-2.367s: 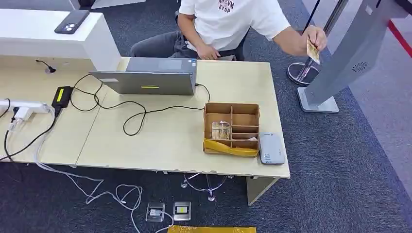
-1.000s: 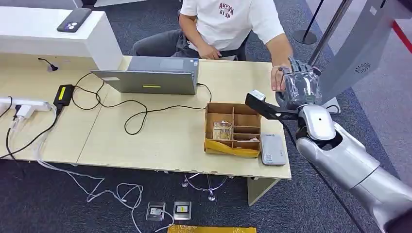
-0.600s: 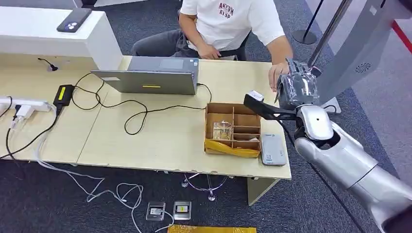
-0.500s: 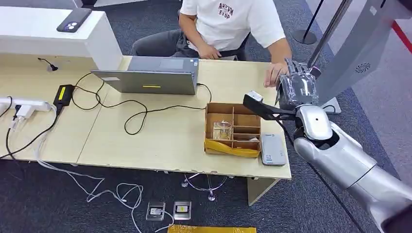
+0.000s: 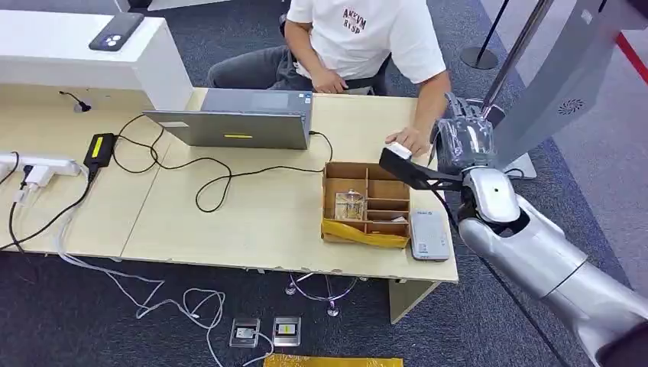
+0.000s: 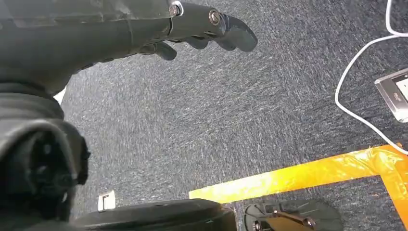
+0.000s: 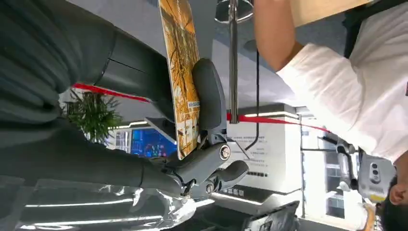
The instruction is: Pass the card to the sensor for recognition and then transmit it.
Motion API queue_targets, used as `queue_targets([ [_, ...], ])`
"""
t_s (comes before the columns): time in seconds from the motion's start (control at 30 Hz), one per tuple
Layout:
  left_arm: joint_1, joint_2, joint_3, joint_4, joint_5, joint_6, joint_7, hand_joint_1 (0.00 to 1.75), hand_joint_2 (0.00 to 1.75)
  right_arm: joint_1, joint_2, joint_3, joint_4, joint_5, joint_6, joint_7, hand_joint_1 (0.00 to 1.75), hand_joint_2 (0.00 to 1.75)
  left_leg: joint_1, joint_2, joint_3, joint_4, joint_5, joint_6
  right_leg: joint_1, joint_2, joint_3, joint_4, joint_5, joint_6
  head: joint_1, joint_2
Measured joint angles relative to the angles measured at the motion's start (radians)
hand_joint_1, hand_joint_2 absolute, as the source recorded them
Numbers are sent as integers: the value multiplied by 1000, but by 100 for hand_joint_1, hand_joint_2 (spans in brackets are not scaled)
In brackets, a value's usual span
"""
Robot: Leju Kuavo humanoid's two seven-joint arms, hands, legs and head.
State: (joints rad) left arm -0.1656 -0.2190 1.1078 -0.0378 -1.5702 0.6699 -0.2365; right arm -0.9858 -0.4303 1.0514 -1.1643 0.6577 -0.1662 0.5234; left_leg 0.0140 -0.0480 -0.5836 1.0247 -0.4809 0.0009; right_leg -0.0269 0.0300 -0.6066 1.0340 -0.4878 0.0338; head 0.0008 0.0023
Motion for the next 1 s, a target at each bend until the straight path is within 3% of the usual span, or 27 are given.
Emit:
queue_targets([
  [0.33, 3, -1, 37, 0, 0, 2, 0, 0, 0, 248, -45, -64, -29, -78, -146, -8, 175, 175, 0, 0, 0, 0, -1, -1, 0, 0, 0, 0, 0, 0, 0, 0],
  [0.57, 3, -1, 59, 0, 0, 2, 0, 0, 0, 369, -52, -116, -24, -114, -170, -27, 175, 175, 0, 2, 0, 0, -1, -1, 0, 1, 0, 0, 0, 0, 0, 0],
  [1.0, 3, -1, 75, 0, 0, 2, 0, 0, 0, 440, -48, -151, -10, -102, -171, -45, 175, 175, 0, 4, 0, 0, -1, -1, 0, 3, 0, 0, 0, 0, 0, 0],
])
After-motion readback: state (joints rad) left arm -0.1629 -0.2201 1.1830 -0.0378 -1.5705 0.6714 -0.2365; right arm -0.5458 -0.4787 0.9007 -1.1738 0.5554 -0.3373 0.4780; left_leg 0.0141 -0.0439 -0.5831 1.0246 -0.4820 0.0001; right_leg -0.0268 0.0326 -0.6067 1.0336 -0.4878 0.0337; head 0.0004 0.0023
